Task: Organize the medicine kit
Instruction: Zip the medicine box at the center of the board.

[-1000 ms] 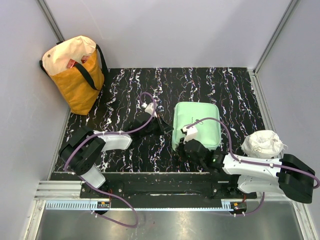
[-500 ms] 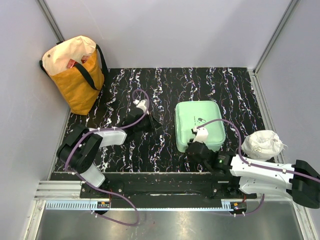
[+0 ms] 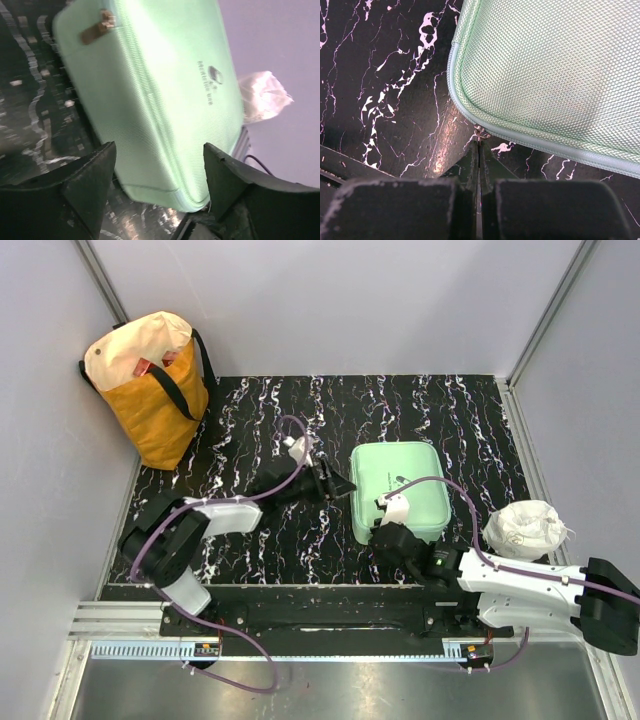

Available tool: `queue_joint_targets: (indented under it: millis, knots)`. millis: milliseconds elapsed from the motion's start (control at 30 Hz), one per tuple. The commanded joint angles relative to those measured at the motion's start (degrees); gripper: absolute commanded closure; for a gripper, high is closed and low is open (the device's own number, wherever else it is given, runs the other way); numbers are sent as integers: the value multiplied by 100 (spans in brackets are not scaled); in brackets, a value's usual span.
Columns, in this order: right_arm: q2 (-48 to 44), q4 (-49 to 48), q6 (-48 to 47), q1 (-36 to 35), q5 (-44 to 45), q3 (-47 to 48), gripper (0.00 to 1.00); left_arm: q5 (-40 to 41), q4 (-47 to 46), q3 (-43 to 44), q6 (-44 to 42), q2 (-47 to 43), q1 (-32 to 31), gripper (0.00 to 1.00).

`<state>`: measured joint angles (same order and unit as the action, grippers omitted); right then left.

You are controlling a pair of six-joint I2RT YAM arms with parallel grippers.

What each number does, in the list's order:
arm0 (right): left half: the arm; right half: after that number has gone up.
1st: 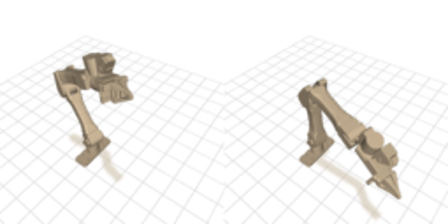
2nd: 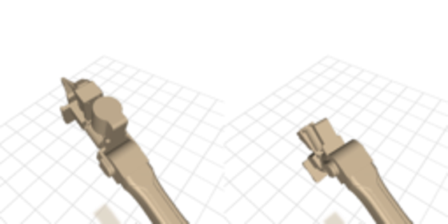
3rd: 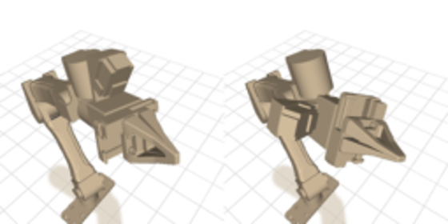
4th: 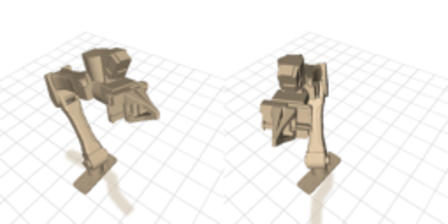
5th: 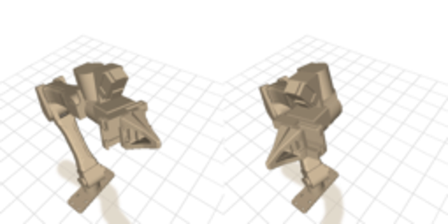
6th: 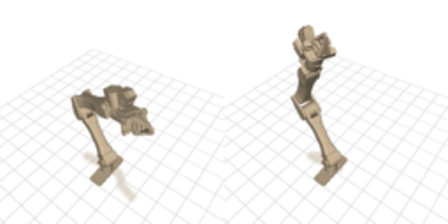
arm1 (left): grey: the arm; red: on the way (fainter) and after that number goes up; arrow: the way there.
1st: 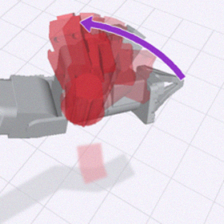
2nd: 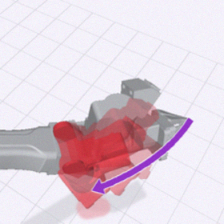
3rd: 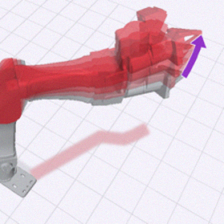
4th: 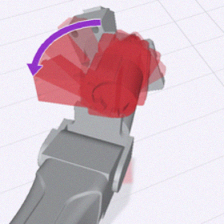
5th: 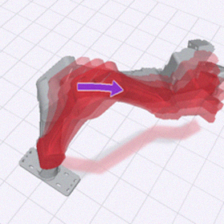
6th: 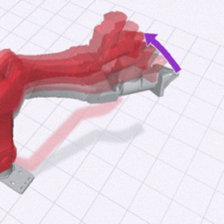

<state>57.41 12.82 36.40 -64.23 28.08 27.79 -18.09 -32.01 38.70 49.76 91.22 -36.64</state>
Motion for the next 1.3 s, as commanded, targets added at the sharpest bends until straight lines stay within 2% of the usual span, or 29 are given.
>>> queue_joint_targets:
  millis: [0, 100, 300, 400, 467, 600, 733, 767, 900, 1133, 1267]
  knots:
    - [-27, -315, -107, -2, -30, 157, 100, -388, -1139, 489, 464, 632, -176, 25]
    - [-124, -368, -116, -2, -39, 95, 100, -372, -1071, 822, 413, 1028, -299, 23]
    - [-168, -324, -177, -2, -21, 112, 100, 610, 860, 1578, -474, 1232, -721, 23]
    - [-151, -394, -186, -2, -56, 104, 100, 1025, 1688, 1948, -774, 1293, -923, 30]
    - [-125, -456, -212, -11, -92, 86, 100, 1062, 1777, 2054, -880, 1354, -985, 40]
    - [-98, -508, -213, -11, -83, 77, 100, 1106, 1856, 2124, -924, 1530, -1055, 72]
    - [-124, -517, -178, -2, -65, 25, 100, 1000, 1830, 2168, -924, 1662, -1082, 97]
    - [-125, -517, -169, -2, -65, 16, 100, 965, 1830, 2186, -950, 1688, -1082, 100]
    - [-186, -482, -72, -2, -48, -28, 100, 772, 1786, 2247, -1091, 1741, -1082, 100]
    - [-581, -237, 165, -2, 145, -134, 100, 885, 1996, 2221, -1451, 1566, -1073, 100]
    - [-941, -9, 305, -2, 128, -256, 100, 1079, 1682, 1660, -1408, 1110, -819, 100]
